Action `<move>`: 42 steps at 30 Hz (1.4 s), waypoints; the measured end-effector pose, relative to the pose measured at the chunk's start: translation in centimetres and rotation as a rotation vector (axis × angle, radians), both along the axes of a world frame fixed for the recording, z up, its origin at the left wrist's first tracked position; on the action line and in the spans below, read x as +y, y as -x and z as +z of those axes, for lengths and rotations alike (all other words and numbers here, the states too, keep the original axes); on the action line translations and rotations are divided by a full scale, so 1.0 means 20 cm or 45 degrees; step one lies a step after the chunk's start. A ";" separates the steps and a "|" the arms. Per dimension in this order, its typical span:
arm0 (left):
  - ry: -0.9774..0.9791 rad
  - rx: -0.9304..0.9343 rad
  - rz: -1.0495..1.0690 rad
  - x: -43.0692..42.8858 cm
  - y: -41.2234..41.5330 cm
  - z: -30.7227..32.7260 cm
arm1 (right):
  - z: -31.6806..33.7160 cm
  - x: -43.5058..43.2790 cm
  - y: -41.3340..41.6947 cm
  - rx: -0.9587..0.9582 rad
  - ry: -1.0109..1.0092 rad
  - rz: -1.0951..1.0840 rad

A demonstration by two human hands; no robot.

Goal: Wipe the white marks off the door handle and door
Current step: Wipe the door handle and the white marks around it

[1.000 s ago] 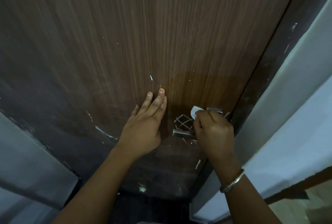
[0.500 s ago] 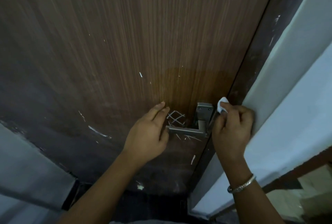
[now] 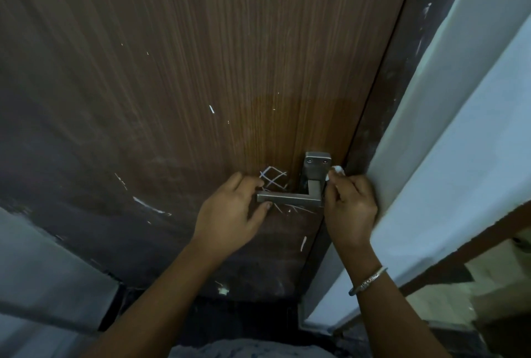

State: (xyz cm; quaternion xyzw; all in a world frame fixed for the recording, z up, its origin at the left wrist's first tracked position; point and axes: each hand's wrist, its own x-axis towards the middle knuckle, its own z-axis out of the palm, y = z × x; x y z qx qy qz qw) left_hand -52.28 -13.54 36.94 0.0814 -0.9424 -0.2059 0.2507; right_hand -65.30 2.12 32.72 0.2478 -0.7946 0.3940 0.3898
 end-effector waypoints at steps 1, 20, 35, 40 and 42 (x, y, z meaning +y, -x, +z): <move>0.004 -0.004 0.000 0.00 0.00 0.00 | 0.01 0.00 0.00 -0.001 0.025 -0.004; -0.107 0.099 -0.009 0.01 0.02 -0.04 | -0.11 0.02 -0.04 -0.100 -0.056 0.105; -0.117 0.096 0.010 0.02 0.00 -0.02 | -0.26 -0.01 -0.10 -0.617 0.210 0.056; -0.154 0.084 -0.026 0.01 -0.01 -0.03 | -0.32 -0.04 -0.12 -0.994 0.543 0.083; -0.178 0.086 -0.034 0.01 -0.01 -0.03 | -0.31 -0.06 -0.12 -1.179 0.776 0.093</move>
